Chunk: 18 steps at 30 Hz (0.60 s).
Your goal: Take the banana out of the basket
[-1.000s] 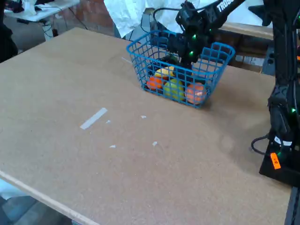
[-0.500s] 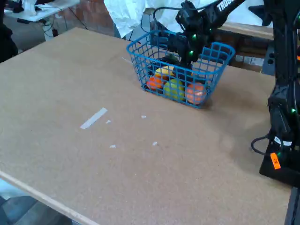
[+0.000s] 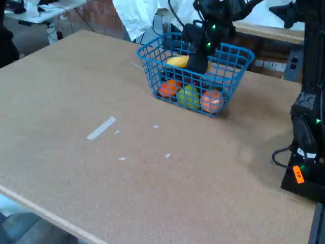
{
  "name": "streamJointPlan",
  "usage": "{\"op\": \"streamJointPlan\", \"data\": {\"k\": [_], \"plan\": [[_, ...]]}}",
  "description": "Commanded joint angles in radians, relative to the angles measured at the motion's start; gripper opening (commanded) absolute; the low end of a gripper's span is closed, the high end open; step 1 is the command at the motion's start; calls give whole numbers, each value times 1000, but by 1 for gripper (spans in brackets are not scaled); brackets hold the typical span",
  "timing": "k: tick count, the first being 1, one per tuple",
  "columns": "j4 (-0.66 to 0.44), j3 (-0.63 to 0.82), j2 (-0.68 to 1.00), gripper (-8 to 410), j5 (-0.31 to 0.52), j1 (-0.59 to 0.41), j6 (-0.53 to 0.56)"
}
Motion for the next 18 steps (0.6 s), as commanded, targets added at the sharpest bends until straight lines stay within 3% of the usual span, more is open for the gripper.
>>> {"op": "streamJointPlan", "data": {"k": [1,9,18], "plan": [[8,0,-139,-1,0,1,2],[28,0,-262,-1,-6,3,54],[89,0,-397,-1,-109,5,214]]}}
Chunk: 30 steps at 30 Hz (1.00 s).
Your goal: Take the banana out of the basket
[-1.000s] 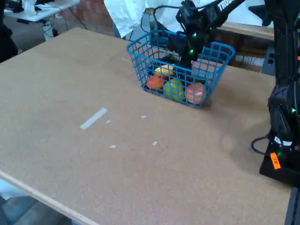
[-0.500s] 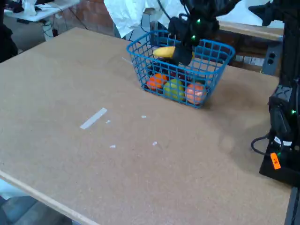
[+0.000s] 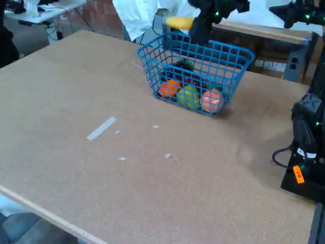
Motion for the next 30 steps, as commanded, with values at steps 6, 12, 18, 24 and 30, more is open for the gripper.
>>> {"op": "streamJointPlan", "data": {"k": [6,12,18,24,30], "plan": [[63,0,-183,-1,-237,8,282],[34,0,-199,-1,-291,52,357],[-58,0,-198,-1,-352,148,345],[-81,0,-199,-1,-352,243,336],[-131,0,-199,-1,-351,328,308]]}}
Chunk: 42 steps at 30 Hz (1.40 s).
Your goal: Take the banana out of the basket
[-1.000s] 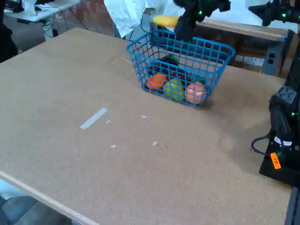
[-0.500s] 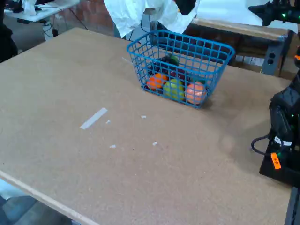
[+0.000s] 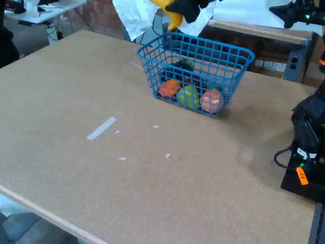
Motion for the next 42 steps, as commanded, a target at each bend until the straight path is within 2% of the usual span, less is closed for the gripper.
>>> {"op": "streamJointPlan", "data": {"k": [1,10,24,27,31,35,40,42], "plan": [[-77,0,-1,-1,-18,143,-40],[-219,0,0,-1,-1,272,-76],[-345,0,51,-1,21,457,-71],[-352,0,100,-1,30,481,-71],[-354,0,182,-1,88,509,-77],[-345,0,264,-1,99,511,-76],[-337,0,363,-1,180,511,-103],[-318,0,399,-1,187,511,-103]]}}
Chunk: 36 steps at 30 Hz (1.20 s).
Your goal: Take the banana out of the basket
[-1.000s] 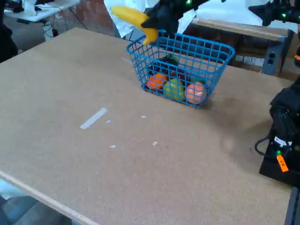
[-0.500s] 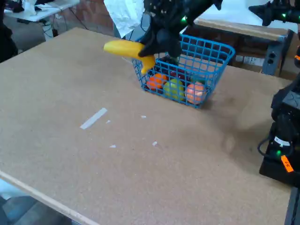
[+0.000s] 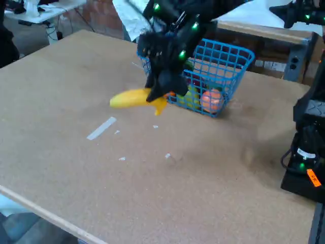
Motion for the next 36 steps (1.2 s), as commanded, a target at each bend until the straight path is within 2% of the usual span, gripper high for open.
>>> {"op": "streamJointPlan", "data": {"k": [1,16,20,29,36], "plan": [[41,0,187,-1,92,6,-27],[119,0,398,-1,84,9,-25],[125,0,436,-1,6,14,-24],[142,0,440,-1,-34,67,-48],[226,0,440,-1,-33,81,-15]]}}
